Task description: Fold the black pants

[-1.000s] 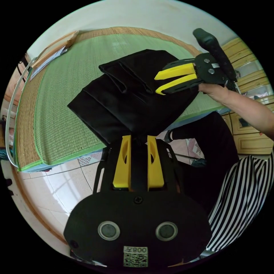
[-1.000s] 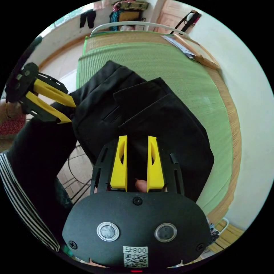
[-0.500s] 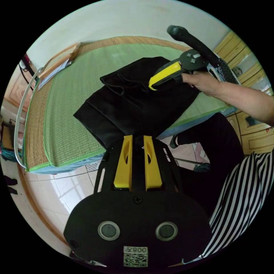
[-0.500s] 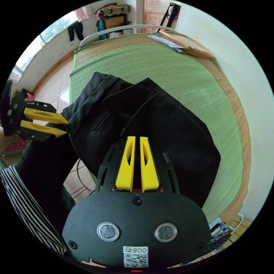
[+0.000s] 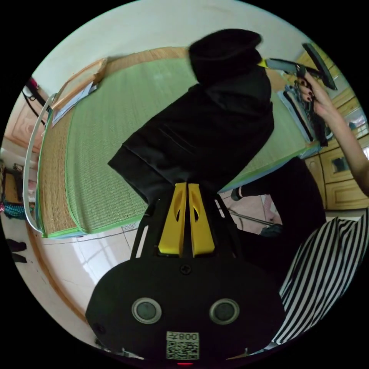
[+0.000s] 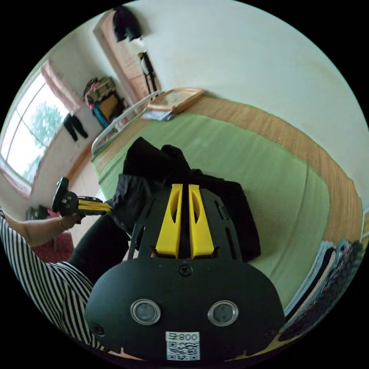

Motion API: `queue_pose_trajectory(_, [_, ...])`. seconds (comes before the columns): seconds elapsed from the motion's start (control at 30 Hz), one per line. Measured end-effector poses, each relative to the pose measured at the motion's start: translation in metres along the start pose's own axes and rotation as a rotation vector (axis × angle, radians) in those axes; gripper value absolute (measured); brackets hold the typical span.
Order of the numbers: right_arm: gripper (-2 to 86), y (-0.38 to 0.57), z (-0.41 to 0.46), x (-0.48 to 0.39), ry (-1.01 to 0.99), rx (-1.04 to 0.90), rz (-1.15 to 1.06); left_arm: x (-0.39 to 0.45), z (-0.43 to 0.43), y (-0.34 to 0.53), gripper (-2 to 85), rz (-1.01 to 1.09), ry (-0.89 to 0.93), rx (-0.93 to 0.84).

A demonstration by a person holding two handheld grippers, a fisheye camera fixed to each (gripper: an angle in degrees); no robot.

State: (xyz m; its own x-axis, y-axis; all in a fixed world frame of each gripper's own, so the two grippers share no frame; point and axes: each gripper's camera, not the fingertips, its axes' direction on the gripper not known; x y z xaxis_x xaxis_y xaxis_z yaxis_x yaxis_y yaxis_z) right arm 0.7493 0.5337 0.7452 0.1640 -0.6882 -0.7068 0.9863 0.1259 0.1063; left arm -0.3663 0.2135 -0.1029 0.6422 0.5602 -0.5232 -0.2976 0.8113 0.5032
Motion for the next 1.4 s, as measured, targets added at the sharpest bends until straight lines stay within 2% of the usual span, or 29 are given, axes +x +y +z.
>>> queue_pose_trajectory(0.23, [2.1,0.063,-0.181,0.077,-0.055,0.317,0.362,-0.071,-0.086,-0.015,0.5,-0.118,0.065,0.215])
queue_pose_trajectory(0.4, [2.0,0.118,-0.258,0.097,-0.035,0.402,0.535,-0.138,-0.144,-0.033,0.5,-0.197,0.058,0.347])
queue_pose_trajectory(0.53, [1.8,0.135,-0.293,0.125,-0.042,0.403,0.658,-0.192,-0.178,-0.084,0.6,-0.187,-0.022,0.387])
queue_pose_trajectory(0.6, [1.8,0.127,-0.302,0.142,-0.049,0.37,0.716,-0.223,-0.181,-0.118,0.5,-0.215,-0.001,0.379])
queue_pose_trajectory(0.67, [1.7,0.107,-0.308,0.16,-0.053,0.329,0.74,-0.265,-0.173,-0.17,0.4,-0.291,0.036,0.333])
queue_pose_trajectory(0.77, [1.5,0.062,-0.305,0.211,-0.189,0.289,0.85,-0.304,-0.152,-0.218,0.3,-0.404,0.049,0.311])
queue_pose_trajectory(0.8, [1.3,0.045,-0.3,0.233,-0.226,0.259,0.903,-0.31,-0.147,-0.225,0.3,-0.426,0.036,0.302])
queue_pose_trajectory(0.87, [0.8,0.03,-0.299,0.254,-0.165,0.238,1.018,-0.332,-0.125,-0.236,0.1,-0.545,-0.033,0.26])
queue_pose_trajectory(0.93, [0.5,0.019,-0.294,0.269,-0.191,0.236,1.098,-0.345,-0.111,-0.23,0.1,-0.581,0.01,0.286])
queue_pose_trajectory(1.0, [0.5,0.009,-0.288,0.27,-0.201,0.214,1.071,-0.355,-0.096,-0.219,0.1,-0.573,0.081,0.294])
queue_pose_trajectory(1.1, [0.7,-0.014,-0.274,0.245,-0.112,0.092,0.881,-0.354,-0.06,-0.19,0.1,-0.496,0.185,0.227])
queue_pose_trajectory(1.17, [1.1,-0.027,-0.259,0.217,-0.056,-0.009,0.742,-0.35,-0.024,-0.166,0.1,-0.461,0.152,0.068])
queue_pose_trajectory(1.33, [0.9,-0.067,-0.206,0.124,0.106,-0.253,0.33,-0.362,0.023,-0.138,0.1,-0.45,0.082,-0.111])
queue_pose_trajectory(1.4, [0.3,-0.073,-0.185,0.104,0.186,-0.35,0.255,-0.362,0.029,-0.137,0.1,-0.388,0.031,-0.12])
